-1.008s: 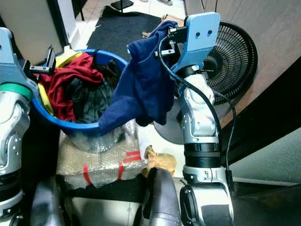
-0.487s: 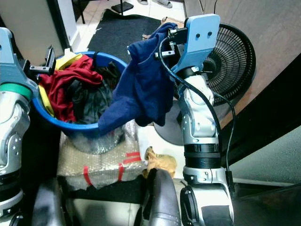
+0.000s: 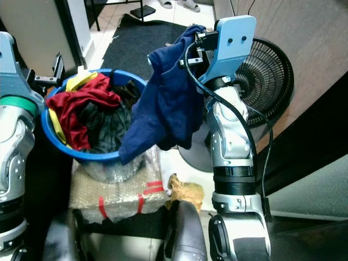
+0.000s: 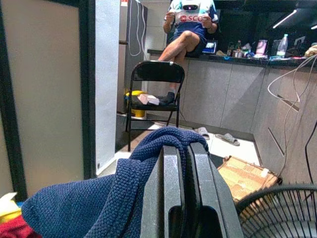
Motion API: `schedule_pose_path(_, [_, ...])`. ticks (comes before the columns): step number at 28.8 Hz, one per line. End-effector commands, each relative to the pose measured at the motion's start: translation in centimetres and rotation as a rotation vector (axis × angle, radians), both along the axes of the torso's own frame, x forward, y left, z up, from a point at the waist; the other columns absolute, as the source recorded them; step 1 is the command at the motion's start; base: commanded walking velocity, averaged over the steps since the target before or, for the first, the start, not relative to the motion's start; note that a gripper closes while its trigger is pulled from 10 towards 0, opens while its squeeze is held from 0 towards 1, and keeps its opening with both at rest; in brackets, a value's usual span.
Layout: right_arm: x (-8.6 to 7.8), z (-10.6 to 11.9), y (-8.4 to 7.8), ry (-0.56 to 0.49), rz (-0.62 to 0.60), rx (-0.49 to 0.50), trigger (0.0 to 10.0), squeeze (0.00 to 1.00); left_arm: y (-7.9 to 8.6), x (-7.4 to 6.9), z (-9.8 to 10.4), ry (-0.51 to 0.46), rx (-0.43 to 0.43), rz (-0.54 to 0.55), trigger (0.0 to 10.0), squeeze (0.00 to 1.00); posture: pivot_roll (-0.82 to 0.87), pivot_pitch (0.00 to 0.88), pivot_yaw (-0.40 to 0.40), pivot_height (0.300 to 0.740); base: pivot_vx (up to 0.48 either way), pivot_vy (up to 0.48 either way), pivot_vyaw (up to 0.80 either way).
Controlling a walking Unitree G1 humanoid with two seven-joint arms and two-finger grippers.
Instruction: Clothes washing
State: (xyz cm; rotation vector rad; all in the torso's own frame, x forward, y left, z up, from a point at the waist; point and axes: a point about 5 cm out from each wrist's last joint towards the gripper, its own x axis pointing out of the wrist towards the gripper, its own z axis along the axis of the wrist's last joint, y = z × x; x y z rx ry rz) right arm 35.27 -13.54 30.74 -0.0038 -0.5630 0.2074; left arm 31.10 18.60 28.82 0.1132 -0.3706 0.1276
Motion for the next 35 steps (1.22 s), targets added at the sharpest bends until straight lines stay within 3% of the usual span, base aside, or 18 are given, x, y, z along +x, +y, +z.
schedule_pose_path(1, [-0.32, 0.38, -0.3, -0.02, -0.007, 0.006, 10.0, 0.0, -0.03, 0.05, -0.12, 0.0, 0.004, 0.003, 10.0, 0.0, 0.07, 0.066, -0.049, 0.605, 0.0, 0.0, 0.0])
schedule_pose_path(14, [-0.35, 0.3, -0.23, -0.017, -0.005, 0.005, 10.0, 0.0, -0.08, 0.04, -0.15, 0.001, 0.001, 0.001, 10.0, 0.0, 0.07, 0.068, -0.049, 0.635, 0.0, 0.0, 0.0])
schedule_pose_path(26, [-0.36, 0.24, -0.14, -0.015, -0.003, 0.004, 10.0, 0.0, -0.11, 0.1, -0.29, 0.005, -0.001, -0.002, 10.0, 0.0, 0.07, 0.067, -0.05, 0.7, 0.0, 0.0, 0.0])
schedule_pose_path(35, [-0.34, 0.23, -0.17, -0.015, -0.004, 0.002, 10.0, 0.0, -0.2, 0.18, -0.43, 0.008, -0.001, -0.003, 10.0, 0.0, 0.06, 0.065, -0.05, 0.725, 0.0, 0.0, 0.0])
